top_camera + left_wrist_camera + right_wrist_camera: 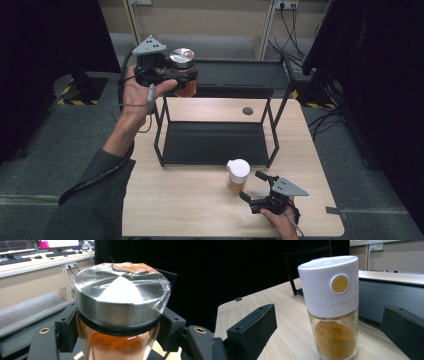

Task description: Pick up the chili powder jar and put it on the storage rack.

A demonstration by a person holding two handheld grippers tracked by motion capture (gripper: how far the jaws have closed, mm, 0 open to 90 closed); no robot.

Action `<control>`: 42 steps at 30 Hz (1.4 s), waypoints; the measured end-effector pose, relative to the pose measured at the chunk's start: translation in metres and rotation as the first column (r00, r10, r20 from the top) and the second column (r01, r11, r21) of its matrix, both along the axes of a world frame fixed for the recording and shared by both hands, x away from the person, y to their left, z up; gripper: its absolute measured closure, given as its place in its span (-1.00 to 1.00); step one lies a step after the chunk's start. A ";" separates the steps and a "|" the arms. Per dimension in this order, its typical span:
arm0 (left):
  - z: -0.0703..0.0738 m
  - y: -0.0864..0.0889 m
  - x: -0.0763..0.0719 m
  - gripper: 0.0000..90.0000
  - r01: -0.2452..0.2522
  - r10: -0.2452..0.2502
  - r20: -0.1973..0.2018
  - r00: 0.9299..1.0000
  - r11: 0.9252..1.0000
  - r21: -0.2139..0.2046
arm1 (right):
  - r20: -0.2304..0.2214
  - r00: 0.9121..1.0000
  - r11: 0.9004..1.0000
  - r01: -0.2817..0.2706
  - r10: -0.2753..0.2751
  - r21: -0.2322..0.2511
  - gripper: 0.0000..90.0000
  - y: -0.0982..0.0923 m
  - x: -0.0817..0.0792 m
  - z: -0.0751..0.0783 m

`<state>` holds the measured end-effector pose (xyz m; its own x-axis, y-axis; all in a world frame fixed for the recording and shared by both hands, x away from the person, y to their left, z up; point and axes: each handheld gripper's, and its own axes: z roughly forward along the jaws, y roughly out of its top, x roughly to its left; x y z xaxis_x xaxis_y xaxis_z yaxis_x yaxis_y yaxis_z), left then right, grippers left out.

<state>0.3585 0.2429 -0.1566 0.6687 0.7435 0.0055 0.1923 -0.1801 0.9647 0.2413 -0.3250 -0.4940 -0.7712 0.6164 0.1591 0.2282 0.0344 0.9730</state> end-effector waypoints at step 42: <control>-0.026 -0.019 0.054 -0.33 -0.188 0.188 0.030 0.982 0.982 -0.015 | -0.009 1.000 1.000 -0.019 0.019 0.008 -0.98 -0.001 0.002 -0.002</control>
<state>0.4123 0.2237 -0.1826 0.5166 0.8561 0.0141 0.1914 -0.1315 0.9727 0.2437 -0.3257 -0.4961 -0.7811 0.6006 0.1704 0.2361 0.0315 0.9712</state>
